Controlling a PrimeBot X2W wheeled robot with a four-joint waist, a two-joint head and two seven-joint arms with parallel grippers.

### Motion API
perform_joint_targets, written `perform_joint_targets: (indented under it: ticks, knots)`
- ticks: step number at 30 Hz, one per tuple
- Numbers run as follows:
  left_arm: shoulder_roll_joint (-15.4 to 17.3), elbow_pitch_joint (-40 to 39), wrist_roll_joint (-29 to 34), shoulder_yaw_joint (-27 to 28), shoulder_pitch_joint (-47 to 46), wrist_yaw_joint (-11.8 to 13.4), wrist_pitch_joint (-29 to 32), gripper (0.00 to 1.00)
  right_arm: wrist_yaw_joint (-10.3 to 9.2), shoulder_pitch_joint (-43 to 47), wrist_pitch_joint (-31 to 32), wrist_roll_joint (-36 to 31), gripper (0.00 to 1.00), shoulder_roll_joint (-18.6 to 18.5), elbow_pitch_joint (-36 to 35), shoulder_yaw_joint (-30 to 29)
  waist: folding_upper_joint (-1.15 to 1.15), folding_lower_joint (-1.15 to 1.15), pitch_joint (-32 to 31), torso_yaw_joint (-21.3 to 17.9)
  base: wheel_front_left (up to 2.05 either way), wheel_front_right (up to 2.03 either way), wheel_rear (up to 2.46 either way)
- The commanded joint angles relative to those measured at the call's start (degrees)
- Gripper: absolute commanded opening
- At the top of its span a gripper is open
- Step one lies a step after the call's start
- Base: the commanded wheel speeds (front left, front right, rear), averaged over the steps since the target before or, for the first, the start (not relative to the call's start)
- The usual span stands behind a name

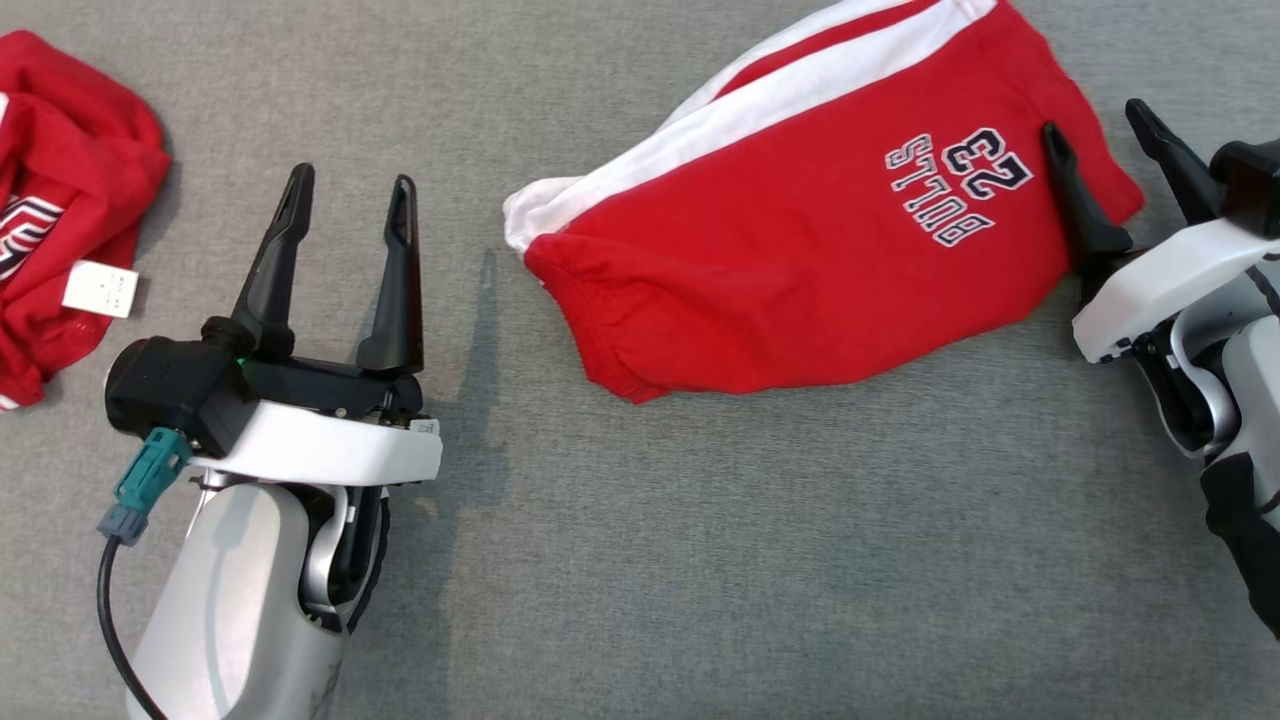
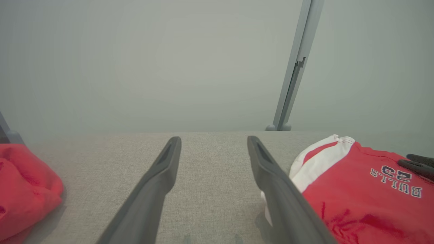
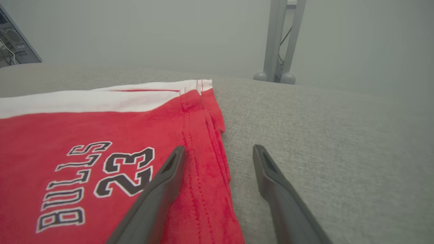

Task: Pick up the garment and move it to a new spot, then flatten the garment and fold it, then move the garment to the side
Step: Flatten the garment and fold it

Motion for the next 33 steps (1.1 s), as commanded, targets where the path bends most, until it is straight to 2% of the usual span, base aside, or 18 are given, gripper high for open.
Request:
perform_joint_targets:
  ticks: [1,3,4,5,6,12,17,21,28,33]
  knots:
    - [-0.27,0.35,0.50,0.28,-0.91,-0.58,-0.17,1.00,0.01,-0.82,0.19,0.60,1.00,-0.39,1.36,0.88,0.00,0.00,0.87,1.38,0.00,0.00,0.00]
    - [-0.84,0.76,0.92,0.66,-1.17,-1.21,-0.17,1.00,0.01,-1.43,0.81,1.67,1.00,-0.36,3.64,2.43,0.00,0.00,0.94,1.91,0.00,0.00,0.00]
    - [-1.08,1.00,1.16,0.88,-1.13,-1.43,-0.17,1.00,0.01,-1.70,0.74,2.33,0.59,-0.17,4.28,3.33,0.00,0.00,0.95,2.06,0.00,0.00,0.00]
    - [-1.41,1.19,1.34,0.98,-1.01,-1.74,-0.17,1.00,0.01,-1.75,1.02,2.94,0.08,0.04,5.04,4.20,0.00,0.00,0.90,2.17,0.00,0.00,0.00]
    - [-1.64,1.30,1.42,1.14,-0.84,-1.93,-0.17,1.00,0.01,-1.71,1.20,3.60,0.00,0.17,5.57,5.00,0.00,0.00,0.80,2.19,0.00,0.00,0.00]
    - [-2.15,1.51,2.71,2.38,0.81,-2.68,-0.17,1.00,0.01,0.13,-0.49,7.52,0.00,0.14,5.34,6.26,0.00,0.00,-0.55,1.09,0.00,0.00,0.00]
    - [-1.84,1.54,3.74,3.28,2.45,-3.23,-0.17,1.00,0.01,5.20,-3.31,10.76,0.00,0.42,1.26,4.69,0.00,0.00,-2.62,-0.93,0.00,0.00,0.00]
    - [-1.52,1.49,4.44,3.55,3.82,-3.40,-0.17,1.00,0.00,11.48,-5.02,11.83,0.00,0.75,-3.17,0.86,0.00,0.00,-4.60,-2.79,0.00,0.00,0.00]
    - [-0.78,1.23,4.38,3.60,5.92,-2.98,0.02,1.00,0.00,21.69,-6.34,10.52,0.00,3.51,-8.66,-8.51,0.00,0.00,-7.11,-5.29,0.00,0.00,0.00]
    - [-0.07,0.27,3.84,4.14,6.91,-2.50,0.73,1.00,0.00,24.34,-6.13,8.92,0.00,5.73,-10.48,-11.69,0.00,0.00,-7.96,-6.42,0.00,0.00,0.00]
